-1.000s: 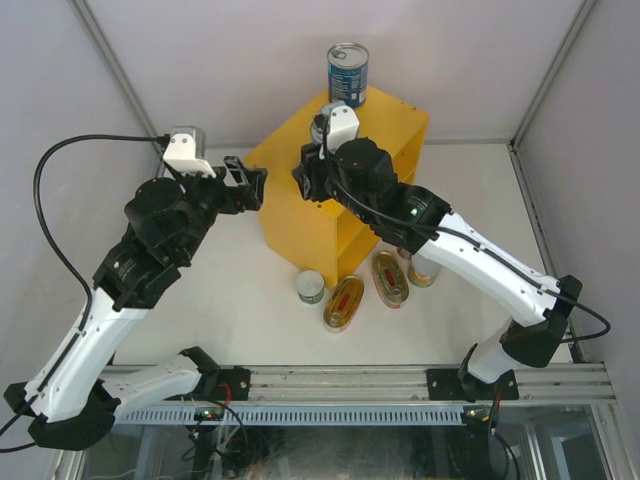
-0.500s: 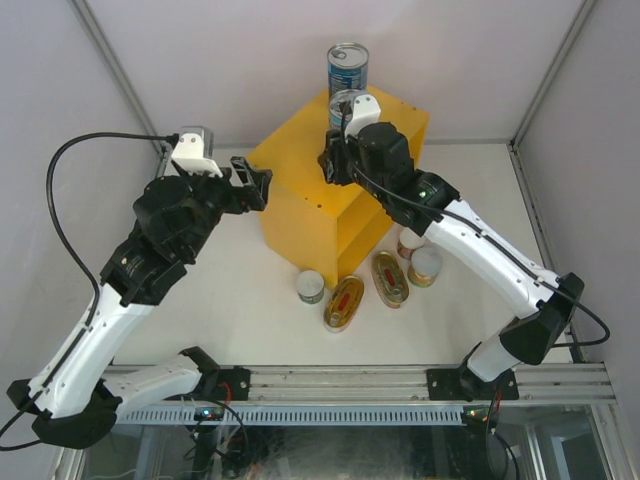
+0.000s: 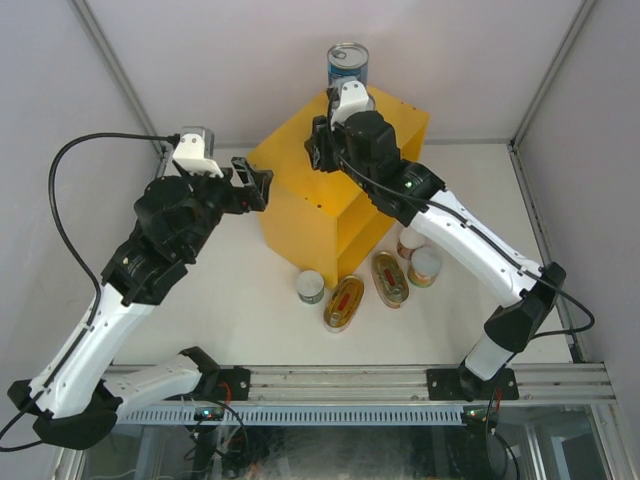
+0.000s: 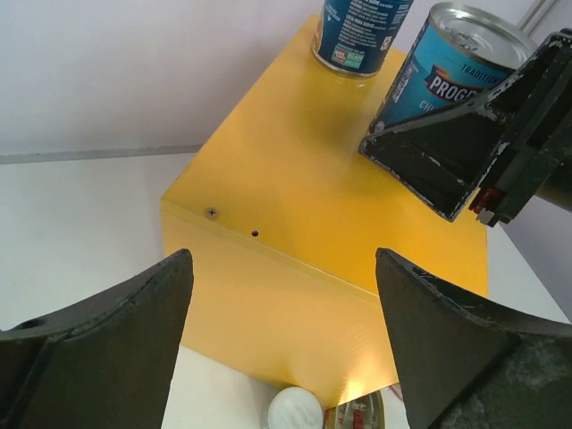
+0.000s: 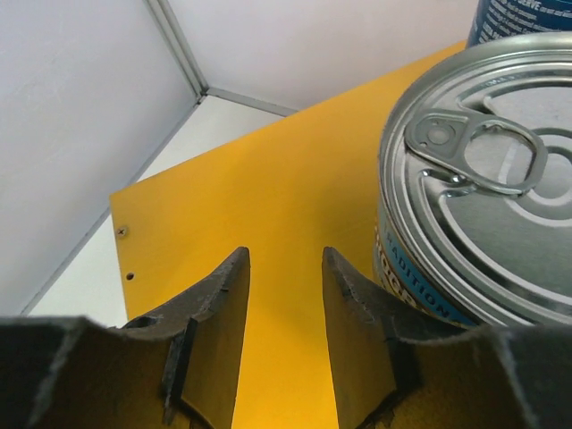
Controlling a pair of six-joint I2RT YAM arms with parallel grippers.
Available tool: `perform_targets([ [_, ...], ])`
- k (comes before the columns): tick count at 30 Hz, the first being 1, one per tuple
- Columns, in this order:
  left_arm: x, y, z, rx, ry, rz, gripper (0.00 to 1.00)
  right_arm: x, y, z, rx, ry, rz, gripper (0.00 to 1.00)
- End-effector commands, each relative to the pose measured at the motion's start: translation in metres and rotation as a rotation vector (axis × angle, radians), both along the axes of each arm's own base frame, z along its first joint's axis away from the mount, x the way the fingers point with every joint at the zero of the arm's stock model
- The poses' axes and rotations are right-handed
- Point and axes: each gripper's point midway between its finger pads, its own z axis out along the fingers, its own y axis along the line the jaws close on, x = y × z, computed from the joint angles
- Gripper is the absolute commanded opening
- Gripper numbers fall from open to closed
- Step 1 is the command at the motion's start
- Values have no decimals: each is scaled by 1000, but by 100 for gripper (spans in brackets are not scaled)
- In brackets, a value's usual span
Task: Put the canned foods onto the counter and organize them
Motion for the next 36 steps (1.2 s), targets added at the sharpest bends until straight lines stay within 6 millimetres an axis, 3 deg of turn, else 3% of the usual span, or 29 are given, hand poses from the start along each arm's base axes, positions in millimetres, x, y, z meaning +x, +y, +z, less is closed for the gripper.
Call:
perform_targets([
  [1, -3, 5, 4, -16, -27, -1, 87, 11, -15, 19, 29, -37, -58, 39],
  [15, -3, 6, 2, -16, -26, -8, 87, 42, -56, 13, -19, -48, -135, 38],
  [36, -7, 5, 1, -29, -23, -21, 86, 77, -88, 9, -8, -45, -158, 39],
])
